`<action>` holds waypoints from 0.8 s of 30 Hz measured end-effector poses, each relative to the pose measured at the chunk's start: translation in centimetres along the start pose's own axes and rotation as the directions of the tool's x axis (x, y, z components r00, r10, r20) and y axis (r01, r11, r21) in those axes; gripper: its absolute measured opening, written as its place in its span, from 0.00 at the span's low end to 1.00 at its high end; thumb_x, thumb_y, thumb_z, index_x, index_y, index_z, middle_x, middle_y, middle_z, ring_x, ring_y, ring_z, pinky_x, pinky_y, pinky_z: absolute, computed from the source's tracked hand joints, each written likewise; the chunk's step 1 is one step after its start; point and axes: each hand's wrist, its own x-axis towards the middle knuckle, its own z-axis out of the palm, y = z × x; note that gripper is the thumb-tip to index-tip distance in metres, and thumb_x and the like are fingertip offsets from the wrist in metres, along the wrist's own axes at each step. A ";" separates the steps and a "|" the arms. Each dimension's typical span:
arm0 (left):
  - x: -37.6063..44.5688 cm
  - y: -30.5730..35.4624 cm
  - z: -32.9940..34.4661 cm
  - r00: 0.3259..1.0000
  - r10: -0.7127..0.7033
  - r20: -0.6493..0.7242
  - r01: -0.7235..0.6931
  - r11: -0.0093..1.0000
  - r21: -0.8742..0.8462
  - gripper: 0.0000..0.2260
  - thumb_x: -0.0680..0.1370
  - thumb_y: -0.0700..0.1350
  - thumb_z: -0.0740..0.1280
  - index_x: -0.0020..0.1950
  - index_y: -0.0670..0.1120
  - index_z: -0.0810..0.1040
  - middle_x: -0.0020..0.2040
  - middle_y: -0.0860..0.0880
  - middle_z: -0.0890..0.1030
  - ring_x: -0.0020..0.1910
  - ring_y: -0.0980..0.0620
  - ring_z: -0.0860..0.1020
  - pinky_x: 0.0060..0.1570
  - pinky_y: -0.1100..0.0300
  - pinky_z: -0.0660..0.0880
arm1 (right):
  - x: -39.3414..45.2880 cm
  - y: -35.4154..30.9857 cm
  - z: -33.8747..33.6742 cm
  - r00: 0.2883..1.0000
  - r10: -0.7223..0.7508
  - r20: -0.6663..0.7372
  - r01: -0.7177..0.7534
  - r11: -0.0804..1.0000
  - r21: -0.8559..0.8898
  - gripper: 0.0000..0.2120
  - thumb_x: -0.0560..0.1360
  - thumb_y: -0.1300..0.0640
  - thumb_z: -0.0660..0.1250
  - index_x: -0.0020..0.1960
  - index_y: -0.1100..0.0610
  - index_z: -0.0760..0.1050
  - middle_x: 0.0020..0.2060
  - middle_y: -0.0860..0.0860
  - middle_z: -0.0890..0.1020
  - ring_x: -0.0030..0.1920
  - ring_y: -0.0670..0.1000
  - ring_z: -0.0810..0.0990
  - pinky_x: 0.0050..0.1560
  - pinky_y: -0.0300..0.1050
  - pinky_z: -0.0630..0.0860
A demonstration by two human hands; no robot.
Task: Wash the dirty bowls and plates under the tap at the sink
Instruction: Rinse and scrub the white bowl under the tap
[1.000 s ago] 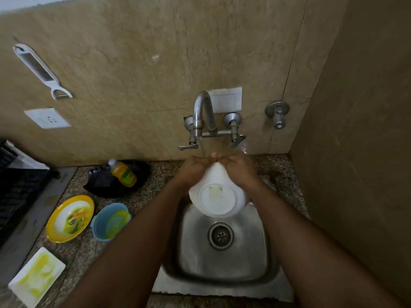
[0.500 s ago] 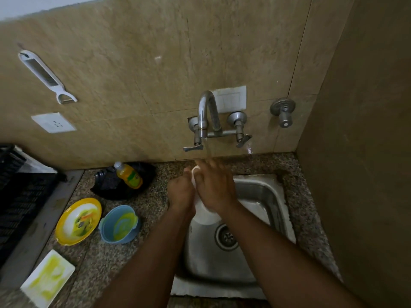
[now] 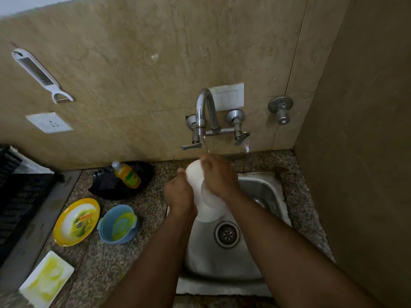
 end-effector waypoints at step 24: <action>1.4 -2.0 0.1 0.804 -0.437 0.403 0.476 0.880 0.004 0.36 0.81 0.70 0.53 0.63 0.39 0.79 0.54 0.33 0.85 0.58 0.33 0.81 0.62 0.39 0.76 | -2.6 3.3 -6.4 0.973 -0.113 0.203 0.077 0.981 0.178 0.12 0.67 0.50 0.79 0.42 0.48 0.77 0.39 0.46 0.82 0.42 0.50 0.81 0.42 0.49 0.78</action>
